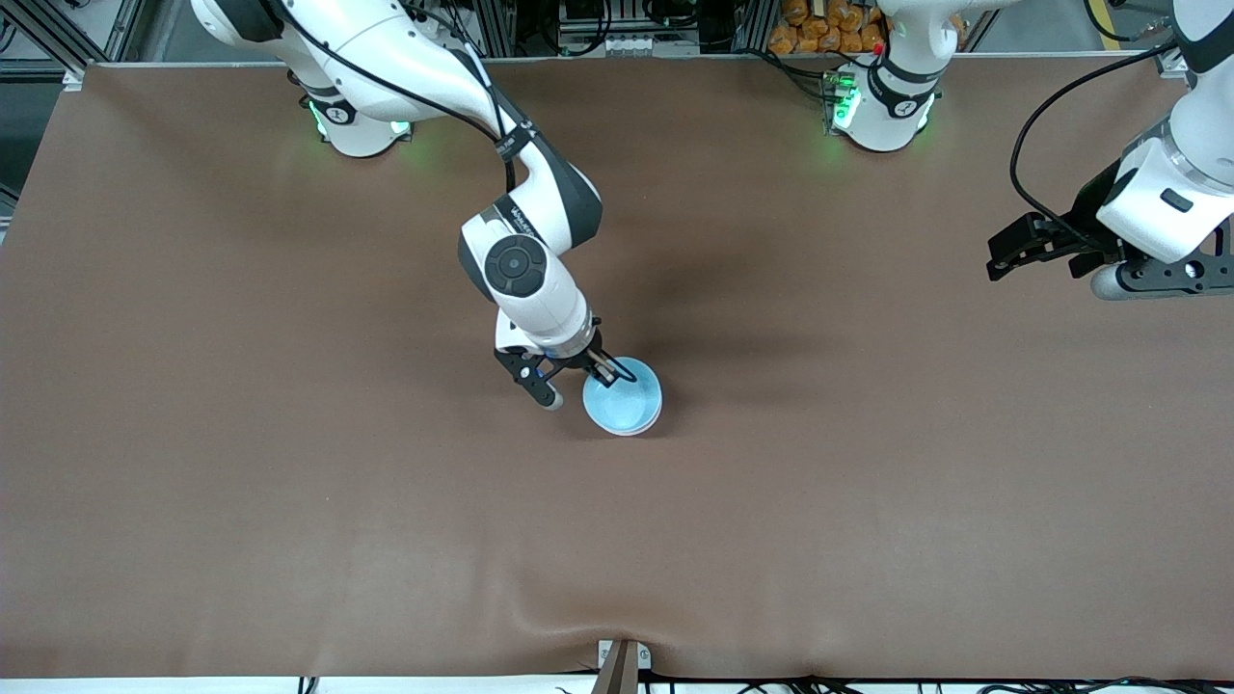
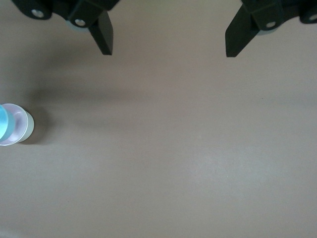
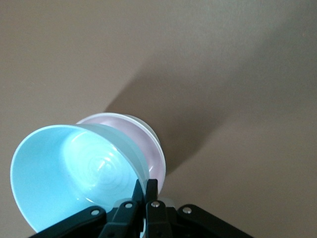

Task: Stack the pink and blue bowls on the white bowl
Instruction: 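Open the right gripper to release the blue bowl on the stack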

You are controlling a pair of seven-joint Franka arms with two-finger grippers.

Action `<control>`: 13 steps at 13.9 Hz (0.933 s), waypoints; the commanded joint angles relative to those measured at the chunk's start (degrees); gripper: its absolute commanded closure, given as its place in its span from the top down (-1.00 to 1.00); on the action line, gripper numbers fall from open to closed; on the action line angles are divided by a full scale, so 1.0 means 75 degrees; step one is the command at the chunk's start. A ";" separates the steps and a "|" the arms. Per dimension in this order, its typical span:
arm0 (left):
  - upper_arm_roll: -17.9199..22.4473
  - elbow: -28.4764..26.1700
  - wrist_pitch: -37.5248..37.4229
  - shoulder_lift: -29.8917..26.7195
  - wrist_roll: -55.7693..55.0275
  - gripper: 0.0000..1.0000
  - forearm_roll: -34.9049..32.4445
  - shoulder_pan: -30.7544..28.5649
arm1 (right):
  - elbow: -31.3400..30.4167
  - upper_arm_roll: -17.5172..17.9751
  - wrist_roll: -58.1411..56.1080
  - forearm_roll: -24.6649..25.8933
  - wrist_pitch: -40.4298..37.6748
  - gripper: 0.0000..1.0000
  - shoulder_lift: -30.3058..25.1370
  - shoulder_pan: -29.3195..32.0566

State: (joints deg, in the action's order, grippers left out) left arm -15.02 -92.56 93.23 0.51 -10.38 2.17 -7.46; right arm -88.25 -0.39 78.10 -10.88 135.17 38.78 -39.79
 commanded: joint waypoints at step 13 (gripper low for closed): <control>-0.0001 0.0084 0.0073 -0.0009 0.0095 1.00 0.0074 -0.0024 | -0.0198 -0.0100 0.0064 0.0475 -0.0066 1.00 -0.0294 -0.0062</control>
State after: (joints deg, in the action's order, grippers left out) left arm -15.05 -92.21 93.55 0.51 -10.31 2.17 -7.41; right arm -89.61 -0.63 78.81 -9.92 138.29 39.30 -40.61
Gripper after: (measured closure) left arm 0.000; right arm 0.392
